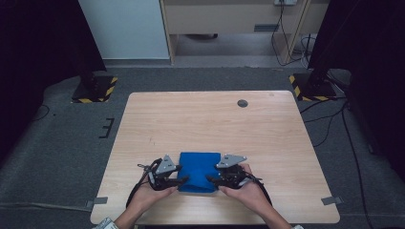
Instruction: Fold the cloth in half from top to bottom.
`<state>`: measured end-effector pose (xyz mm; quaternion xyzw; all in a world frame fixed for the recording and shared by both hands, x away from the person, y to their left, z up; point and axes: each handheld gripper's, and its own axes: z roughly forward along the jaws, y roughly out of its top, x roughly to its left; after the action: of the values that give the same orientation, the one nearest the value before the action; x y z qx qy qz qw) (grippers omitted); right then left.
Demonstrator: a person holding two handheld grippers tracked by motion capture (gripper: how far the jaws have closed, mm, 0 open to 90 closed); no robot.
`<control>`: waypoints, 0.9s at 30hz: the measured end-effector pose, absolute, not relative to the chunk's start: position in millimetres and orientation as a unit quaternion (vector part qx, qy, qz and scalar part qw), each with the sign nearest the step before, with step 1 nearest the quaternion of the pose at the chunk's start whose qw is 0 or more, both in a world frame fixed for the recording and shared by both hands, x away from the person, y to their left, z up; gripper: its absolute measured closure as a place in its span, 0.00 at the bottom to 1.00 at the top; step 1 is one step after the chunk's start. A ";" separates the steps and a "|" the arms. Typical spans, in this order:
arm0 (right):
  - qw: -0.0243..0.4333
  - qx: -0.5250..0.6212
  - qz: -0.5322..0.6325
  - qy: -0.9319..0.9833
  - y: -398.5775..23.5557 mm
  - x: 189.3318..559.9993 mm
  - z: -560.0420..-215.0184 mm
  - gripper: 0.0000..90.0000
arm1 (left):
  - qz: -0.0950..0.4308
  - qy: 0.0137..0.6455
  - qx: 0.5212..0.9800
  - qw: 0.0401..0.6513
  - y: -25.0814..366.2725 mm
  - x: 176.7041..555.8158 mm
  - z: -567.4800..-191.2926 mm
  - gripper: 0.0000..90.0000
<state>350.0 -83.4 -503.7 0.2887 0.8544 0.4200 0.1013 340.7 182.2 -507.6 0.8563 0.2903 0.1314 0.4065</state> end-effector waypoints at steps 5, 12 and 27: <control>0.112 0.282 0.406 0.862 -82.7 347.3 -512.6 0.44 | 0.150 0.273 0.870 0.383 181.2 336.6 -509.9 0.49; 0.125 0.274 0.381 0.874 -84.9 344.8 -519.8 0.38 | 0.154 0.269 0.880 0.361 180.7 334.5 -514.6 0.34; 0.146 0.283 0.411 0.854 -84.5 358.7 -506.2 0.12 | 0.150 0.346 0.828 0.415 201.7 356.4 -498.6 0.09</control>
<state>358.7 -84.5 -506.2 0.2831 0.8542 0.4111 0.1458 356.4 201.7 -498.6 0.8279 0.3456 0.1500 0.4154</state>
